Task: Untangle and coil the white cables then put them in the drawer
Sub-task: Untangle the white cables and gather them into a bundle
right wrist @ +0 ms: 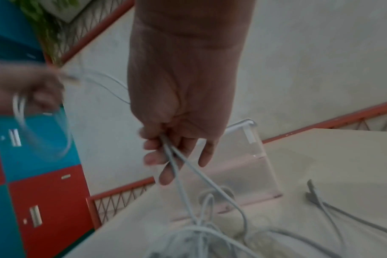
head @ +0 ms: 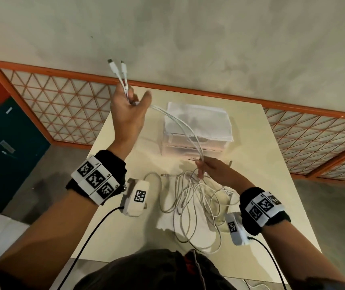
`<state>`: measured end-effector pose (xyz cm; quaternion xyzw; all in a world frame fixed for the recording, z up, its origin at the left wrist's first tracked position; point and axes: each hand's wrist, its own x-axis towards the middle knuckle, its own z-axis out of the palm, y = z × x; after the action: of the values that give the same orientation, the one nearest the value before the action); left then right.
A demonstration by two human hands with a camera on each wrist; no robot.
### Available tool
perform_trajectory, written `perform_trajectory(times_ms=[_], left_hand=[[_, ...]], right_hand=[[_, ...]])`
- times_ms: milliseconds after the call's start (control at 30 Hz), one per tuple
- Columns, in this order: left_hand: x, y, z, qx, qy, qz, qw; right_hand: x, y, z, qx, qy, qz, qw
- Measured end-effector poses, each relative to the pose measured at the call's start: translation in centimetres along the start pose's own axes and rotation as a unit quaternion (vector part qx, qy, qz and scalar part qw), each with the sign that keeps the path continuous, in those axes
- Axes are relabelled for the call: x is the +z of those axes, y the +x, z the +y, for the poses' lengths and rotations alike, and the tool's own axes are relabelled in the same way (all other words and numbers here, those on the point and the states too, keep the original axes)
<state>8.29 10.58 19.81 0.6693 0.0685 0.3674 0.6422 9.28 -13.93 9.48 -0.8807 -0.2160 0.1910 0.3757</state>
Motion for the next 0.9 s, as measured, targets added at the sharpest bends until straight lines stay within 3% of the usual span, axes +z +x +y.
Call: perform_trajectory(times_ms=[33,67,133,200,267,300,333,400,467,567,667,767,900], left_hand=[[-0.5,-0.1,-1.1,-0.017,0.104,-0.018,0.994],[-1.0,-0.2,-2.4,-0.043,0.233,-0.058,0.970],[-2.3,-0.6,-4.8,-0.119,0.443,-0.166,0.873],[-3.5,-1.2,-6.4,-0.167,0.545,-0.241,0.785],[-4.1,-1.7,-6.7,-0.172,0.589,-0.270,0.742],[-4.1,-1.8,-6.6,-0.159,0.580,-0.269,0.752],[-4.0,-1.8,-6.6,-0.135,0.543,-0.261,0.787],[-3.3,-2.1,-6.1,-0.069,0.400,-0.238,0.882],[-1.9,-2.9,-5.1,-0.050,0.244,-0.280,0.927],[0.1,-4.5,-3.3,-0.105,0.127,-0.379,0.911],[0.8,-5.2,-3.0,-0.112,0.095,-0.402,0.904],[0.2,-4.6,-3.5,-0.076,0.071,-0.330,0.938],[-0.8,-2.8,-2.5,-0.081,-0.001,-0.221,0.972]], right_hand=[[-0.1,0.0,-0.1,-0.006,0.017,0.027,0.999],[-0.3,0.1,-0.6,-0.009,0.031,0.058,0.998],[-1.1,0.1,-2.1,-0.019,0.041,0.112,0.993],[-2.3,0.0,-3.9,-0.053,0.022,0.152,0.987],[-3.5,-0.2,-5.4,-0.086,-0.028,0.148,0.985],[-3.9,-0.2,-6.0,-0.096,-0.066,0.126,0.985],[-4.2,-0.2,-6.5,-0.106,-0.104,0.100,0.984],[-4.0,0.2,-7.3,-0.122,-0.136,0.058,0.981],[-3.4,0.6,-8.2,-0.143,-0.125,0.043,0.981],[-2.7,1.0,-9.7,-0.173,-0.078,0.075,0.979],[-3.1,0.9,-9.9,-0.170,-0.016,0.116,0.978],[-3.6,0.6,-7.8,-0.129,-0.020,0.113,0.985],[-2.5,0.7,-1.2,-0.049,-0.074,0.065,0.994]])
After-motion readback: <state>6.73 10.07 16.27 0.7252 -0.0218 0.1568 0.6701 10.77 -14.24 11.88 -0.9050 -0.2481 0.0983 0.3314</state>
